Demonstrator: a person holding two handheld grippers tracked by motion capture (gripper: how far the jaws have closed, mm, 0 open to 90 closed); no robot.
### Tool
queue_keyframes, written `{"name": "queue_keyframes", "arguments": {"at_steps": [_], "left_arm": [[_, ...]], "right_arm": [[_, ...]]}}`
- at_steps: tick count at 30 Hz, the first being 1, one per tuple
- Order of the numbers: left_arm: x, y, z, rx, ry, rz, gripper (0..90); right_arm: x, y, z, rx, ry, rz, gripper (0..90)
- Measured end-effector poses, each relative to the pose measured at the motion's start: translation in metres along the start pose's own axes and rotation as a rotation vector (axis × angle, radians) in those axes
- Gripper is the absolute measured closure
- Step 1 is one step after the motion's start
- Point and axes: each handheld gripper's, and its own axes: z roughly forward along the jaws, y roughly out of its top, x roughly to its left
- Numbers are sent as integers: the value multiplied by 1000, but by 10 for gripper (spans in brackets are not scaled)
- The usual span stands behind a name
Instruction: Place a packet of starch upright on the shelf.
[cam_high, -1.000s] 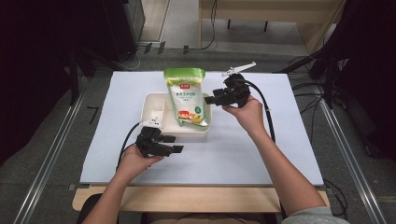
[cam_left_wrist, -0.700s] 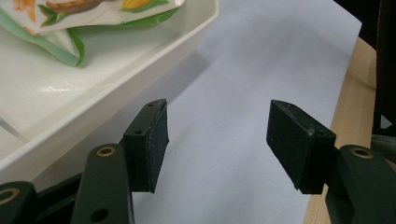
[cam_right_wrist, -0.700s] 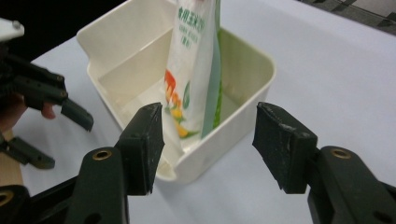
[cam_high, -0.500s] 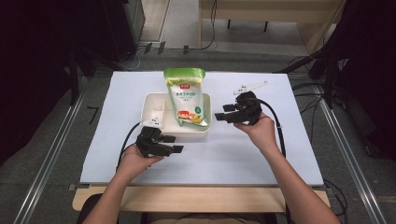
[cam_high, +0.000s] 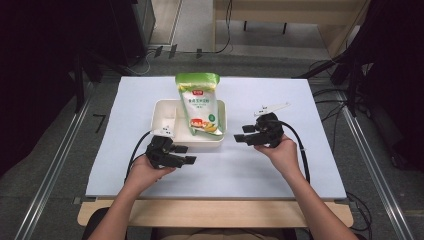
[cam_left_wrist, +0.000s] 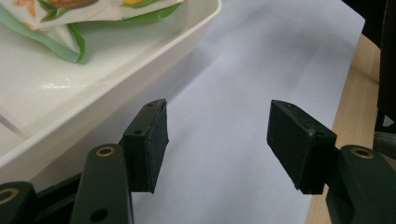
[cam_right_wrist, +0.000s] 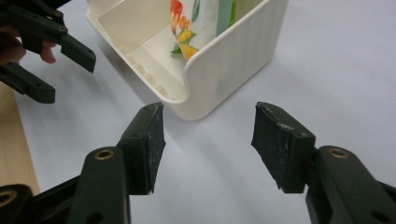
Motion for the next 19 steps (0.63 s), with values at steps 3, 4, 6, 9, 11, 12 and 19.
{"name": "queue_keyframes", "arguments": {"at_steps": [3, 4, 6, 9, 11, 12, 19], "left_arm": [[0, 0, -1, 2, 2, -1, 390], [0, 0, -1, 3, 2, -2, 388], [1, 0, -1, 1, 2, -3, 387], [1, 0, -1, 4, 3, -7, 383], [1, 0, -1, 5, 3, -6, 381], [1, 0, 0, 2, 2, -8, 380], [2, 0, 0, 14, 2, -9, 373]], "right_arm": [[1, -2, 2, 5, 4, -1, 446], [1, -2, 3, 8, -1, -7, 445], [2, -3, 5, 9, 0, -15, 444], [1, -4, 5, 6, 1, -12, 441], [1, -4, 5, 2, 2, -10, 440], [1, -4, 5, 0, 3, -8, 439], [-1, -6, 6, 13, 21, 2, 443]]}}
